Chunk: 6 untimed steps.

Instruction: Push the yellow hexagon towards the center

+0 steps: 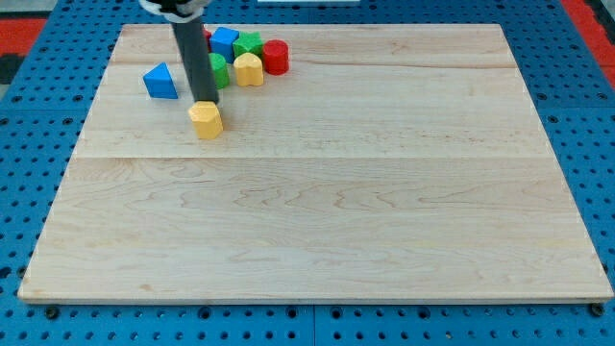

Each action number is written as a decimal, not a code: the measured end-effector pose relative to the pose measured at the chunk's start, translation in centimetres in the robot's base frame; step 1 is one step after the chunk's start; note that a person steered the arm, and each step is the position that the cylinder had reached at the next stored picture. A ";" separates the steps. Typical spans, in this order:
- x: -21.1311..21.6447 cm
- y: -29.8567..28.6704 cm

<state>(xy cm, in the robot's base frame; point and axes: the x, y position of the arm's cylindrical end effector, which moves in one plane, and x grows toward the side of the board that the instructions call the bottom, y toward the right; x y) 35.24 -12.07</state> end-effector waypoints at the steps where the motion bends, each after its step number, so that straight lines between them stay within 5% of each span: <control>1: -0.5 -2.0; 2: 2.0 -4.4; 4: 4.9 8.1; 6: 0.0 -0.4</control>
